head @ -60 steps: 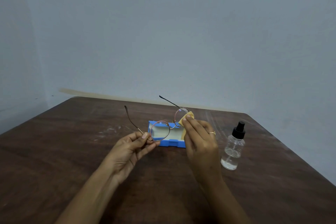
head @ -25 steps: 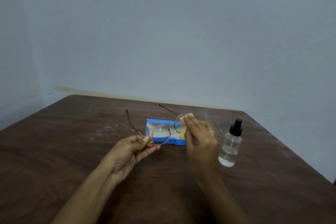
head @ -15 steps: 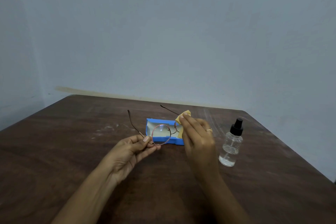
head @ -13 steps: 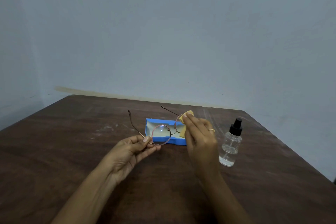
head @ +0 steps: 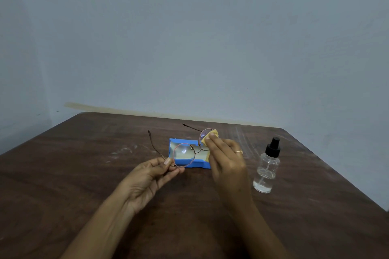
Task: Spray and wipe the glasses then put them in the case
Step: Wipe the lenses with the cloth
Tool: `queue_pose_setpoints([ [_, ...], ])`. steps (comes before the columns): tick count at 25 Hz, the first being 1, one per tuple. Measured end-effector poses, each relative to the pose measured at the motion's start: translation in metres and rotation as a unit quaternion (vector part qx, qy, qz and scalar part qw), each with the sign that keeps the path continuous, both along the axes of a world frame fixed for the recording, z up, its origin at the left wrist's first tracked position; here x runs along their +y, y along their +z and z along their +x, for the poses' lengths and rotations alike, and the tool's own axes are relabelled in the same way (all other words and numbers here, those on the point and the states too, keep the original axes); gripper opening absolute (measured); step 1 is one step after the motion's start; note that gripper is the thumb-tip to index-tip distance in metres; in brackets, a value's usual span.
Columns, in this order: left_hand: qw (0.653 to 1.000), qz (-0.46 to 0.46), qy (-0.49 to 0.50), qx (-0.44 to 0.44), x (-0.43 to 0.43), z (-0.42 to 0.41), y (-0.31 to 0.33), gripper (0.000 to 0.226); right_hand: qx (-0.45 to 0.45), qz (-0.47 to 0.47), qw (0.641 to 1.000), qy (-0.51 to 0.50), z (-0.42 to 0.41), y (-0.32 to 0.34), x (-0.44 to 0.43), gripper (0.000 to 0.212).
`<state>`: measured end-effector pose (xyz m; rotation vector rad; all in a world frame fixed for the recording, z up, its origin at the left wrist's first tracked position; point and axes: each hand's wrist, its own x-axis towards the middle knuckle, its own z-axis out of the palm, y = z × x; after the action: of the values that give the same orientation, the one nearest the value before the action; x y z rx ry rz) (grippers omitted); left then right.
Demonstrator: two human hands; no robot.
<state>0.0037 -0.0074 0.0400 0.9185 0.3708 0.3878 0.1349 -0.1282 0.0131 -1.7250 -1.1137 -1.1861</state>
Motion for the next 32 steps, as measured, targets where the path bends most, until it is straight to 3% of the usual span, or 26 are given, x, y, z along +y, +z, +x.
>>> queue_pose_setpoints([
  [4, 1.0, 0.003, -0.001, 0.003, -0.001, 0.001, 0.0, 0.018, 0.018, 0.018, 1.0, -0.015, 0.004, 0.0, -0.001, 0.031],
  [11, 1.0, -0.021, 0.017, -0.006, 0.003, 0.0, 0.0, 0.021, -0.011, -0.04, 0.999, 0.028, -0.008, -0.006, 0.006, 0.031],
  [20, 0.998, -0.053, 0.031, -0.033, 0.001, 0.0, 0.004, 0.022, 0.005, -0.015, 1.0, 0.019, -0.004, -0.004, 0.003, 0.03],
  [32, 0.999, 0.007, 0.027, -0.017, 0.003, 0.002, -0.001, 0.019, -0.013, -0.009, 0.999, 0.032, -0.012, -0.002, 0.005, 0.03],
])
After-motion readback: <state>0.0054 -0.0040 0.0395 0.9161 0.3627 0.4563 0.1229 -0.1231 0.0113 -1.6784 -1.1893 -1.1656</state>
